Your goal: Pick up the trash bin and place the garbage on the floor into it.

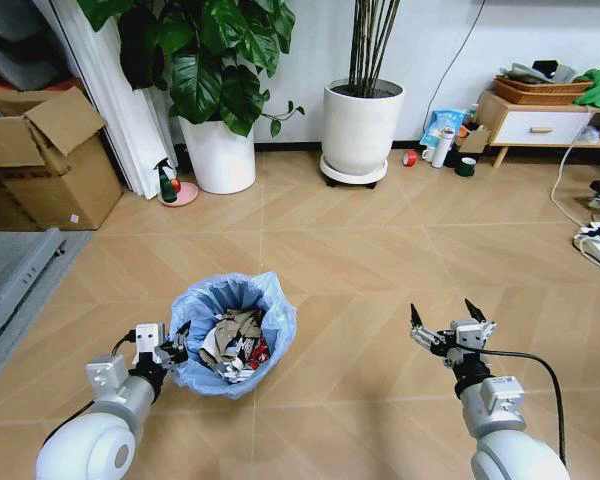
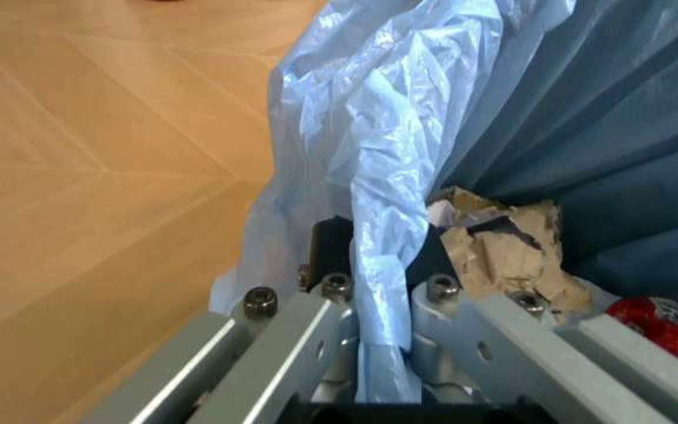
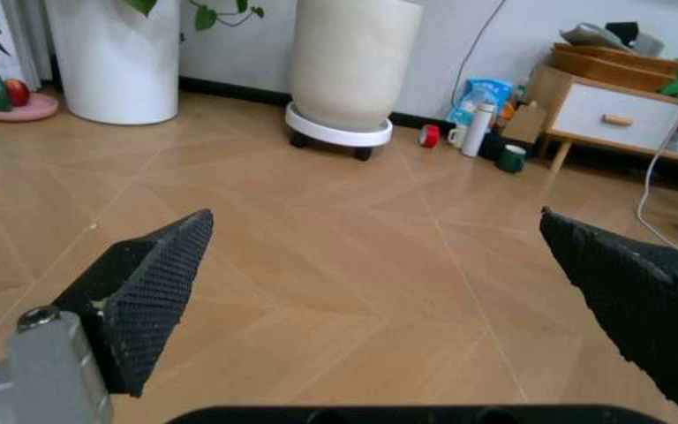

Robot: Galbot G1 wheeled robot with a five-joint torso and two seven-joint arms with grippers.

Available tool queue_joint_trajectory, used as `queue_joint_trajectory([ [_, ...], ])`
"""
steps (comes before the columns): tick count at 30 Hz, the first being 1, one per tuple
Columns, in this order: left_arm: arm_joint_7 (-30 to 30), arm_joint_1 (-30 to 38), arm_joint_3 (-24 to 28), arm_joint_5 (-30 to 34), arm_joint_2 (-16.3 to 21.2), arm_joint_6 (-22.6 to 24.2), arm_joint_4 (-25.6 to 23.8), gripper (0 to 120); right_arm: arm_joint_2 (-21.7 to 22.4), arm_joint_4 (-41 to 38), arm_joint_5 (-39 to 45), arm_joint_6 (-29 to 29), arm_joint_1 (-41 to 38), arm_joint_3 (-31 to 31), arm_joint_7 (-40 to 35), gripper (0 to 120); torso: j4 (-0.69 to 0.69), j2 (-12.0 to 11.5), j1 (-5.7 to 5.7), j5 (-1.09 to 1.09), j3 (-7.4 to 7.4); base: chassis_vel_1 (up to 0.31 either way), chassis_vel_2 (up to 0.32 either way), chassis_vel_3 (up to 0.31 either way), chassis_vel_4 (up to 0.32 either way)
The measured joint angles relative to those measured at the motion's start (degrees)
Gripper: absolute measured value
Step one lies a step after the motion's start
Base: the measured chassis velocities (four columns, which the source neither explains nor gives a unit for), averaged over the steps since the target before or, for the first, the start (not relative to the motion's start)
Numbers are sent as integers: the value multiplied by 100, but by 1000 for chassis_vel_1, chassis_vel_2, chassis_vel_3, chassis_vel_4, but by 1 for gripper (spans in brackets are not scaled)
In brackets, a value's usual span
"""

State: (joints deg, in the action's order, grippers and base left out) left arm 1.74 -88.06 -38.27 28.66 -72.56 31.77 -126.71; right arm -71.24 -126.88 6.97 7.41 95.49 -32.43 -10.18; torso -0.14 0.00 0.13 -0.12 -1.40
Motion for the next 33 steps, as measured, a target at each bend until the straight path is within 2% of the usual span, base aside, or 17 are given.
queue_joint_trajectory([
  [33,-18,22,-34,17,15,-12,45,0,-56,49,-34,-21,-8,37,23,100,-1,0,0,-1,0,153,-160,-157,165],
])
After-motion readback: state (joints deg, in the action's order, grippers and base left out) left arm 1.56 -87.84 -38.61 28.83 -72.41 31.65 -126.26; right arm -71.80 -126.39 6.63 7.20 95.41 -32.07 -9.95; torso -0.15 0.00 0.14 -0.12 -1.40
